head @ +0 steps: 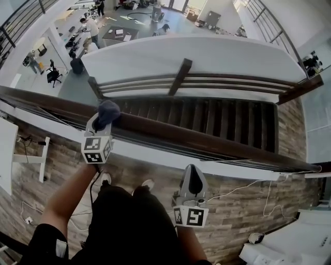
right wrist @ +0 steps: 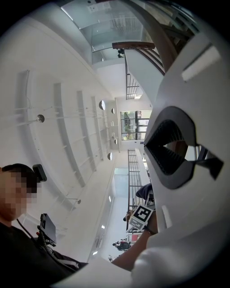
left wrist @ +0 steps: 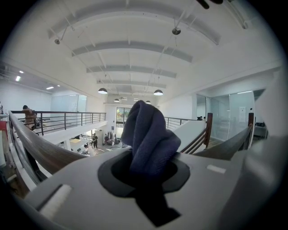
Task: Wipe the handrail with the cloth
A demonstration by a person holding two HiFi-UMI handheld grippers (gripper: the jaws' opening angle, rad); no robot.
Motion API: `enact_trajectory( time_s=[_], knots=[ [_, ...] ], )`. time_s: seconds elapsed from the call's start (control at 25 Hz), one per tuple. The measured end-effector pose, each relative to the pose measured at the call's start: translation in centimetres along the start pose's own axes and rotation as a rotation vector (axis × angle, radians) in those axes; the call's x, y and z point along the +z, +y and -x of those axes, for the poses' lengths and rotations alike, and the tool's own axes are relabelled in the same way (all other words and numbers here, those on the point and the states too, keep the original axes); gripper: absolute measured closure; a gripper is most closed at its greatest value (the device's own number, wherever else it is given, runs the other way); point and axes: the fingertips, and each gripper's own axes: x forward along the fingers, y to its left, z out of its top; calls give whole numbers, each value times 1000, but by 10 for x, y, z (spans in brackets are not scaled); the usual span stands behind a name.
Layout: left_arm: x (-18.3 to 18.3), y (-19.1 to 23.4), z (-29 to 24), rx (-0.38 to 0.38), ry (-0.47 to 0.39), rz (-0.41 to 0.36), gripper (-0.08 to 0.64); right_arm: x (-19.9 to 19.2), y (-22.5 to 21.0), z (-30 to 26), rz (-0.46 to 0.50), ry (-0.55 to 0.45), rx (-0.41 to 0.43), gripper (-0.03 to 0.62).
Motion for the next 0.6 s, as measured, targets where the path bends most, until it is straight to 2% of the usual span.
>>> enact_trajectory(
  time_s=[0.24,0.6],
  knots=[
    [-4,-6,0,14,4,8,488,0,-12,6,-7,-14,-6,591],
    [0,-48,-2,-19,-15,-33,488,-5,-29,15,6,-1,-4,591]
  ],
)
